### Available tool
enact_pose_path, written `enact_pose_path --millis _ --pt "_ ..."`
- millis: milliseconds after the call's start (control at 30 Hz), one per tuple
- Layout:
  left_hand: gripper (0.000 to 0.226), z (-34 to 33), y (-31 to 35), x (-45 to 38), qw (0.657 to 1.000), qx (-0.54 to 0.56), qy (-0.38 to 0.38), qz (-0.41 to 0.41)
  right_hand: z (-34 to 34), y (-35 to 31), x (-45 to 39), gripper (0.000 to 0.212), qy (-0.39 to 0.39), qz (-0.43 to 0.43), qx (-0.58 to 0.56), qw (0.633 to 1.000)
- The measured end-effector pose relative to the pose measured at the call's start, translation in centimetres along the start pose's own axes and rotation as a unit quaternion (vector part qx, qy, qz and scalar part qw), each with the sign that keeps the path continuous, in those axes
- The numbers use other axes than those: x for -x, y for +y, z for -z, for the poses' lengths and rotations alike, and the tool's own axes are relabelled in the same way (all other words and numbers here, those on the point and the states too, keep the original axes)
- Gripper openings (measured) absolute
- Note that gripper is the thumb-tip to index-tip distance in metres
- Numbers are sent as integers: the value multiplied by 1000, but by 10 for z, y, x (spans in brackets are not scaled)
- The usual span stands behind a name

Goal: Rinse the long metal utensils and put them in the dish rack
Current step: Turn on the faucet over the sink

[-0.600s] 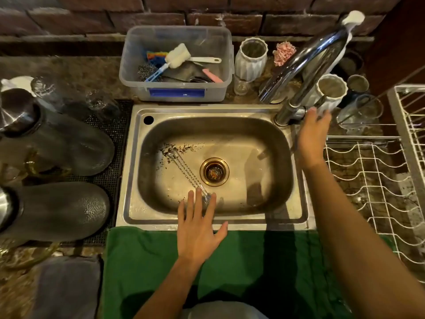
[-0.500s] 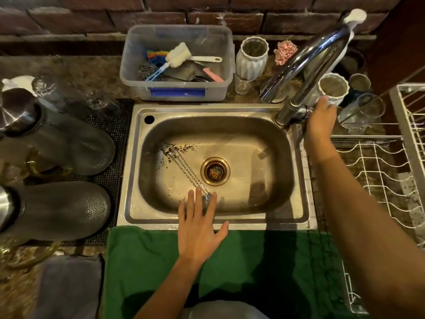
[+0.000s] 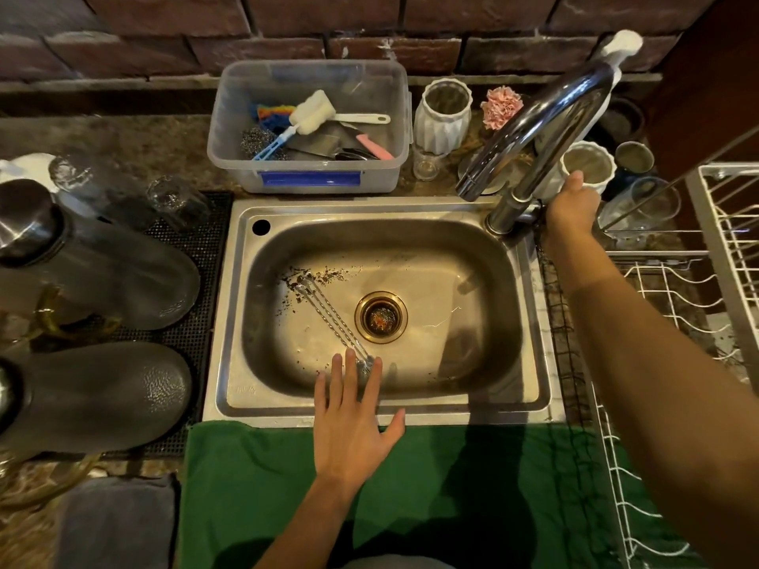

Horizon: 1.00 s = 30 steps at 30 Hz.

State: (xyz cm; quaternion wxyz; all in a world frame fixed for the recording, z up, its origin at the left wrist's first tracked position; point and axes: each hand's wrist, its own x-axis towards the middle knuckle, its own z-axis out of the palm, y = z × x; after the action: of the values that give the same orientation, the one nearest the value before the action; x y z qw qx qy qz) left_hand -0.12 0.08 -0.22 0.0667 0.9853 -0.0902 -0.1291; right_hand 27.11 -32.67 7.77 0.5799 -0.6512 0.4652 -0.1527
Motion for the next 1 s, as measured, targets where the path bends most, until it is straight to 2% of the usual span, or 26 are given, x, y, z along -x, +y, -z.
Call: enact_pose_path --millis 500,667,1000 --pt "82 1 1 2 1000 4 11 -1 3 -1 -4 52 -3 -24 65 998" --pt "82 2 1 2 1000 7 12 2 5 -3 -3 47 -13 -84 -15 996" --pt "81 3 1 2 1000 18 17 -1 5 -6 0 48 -13 -98 -10 995"
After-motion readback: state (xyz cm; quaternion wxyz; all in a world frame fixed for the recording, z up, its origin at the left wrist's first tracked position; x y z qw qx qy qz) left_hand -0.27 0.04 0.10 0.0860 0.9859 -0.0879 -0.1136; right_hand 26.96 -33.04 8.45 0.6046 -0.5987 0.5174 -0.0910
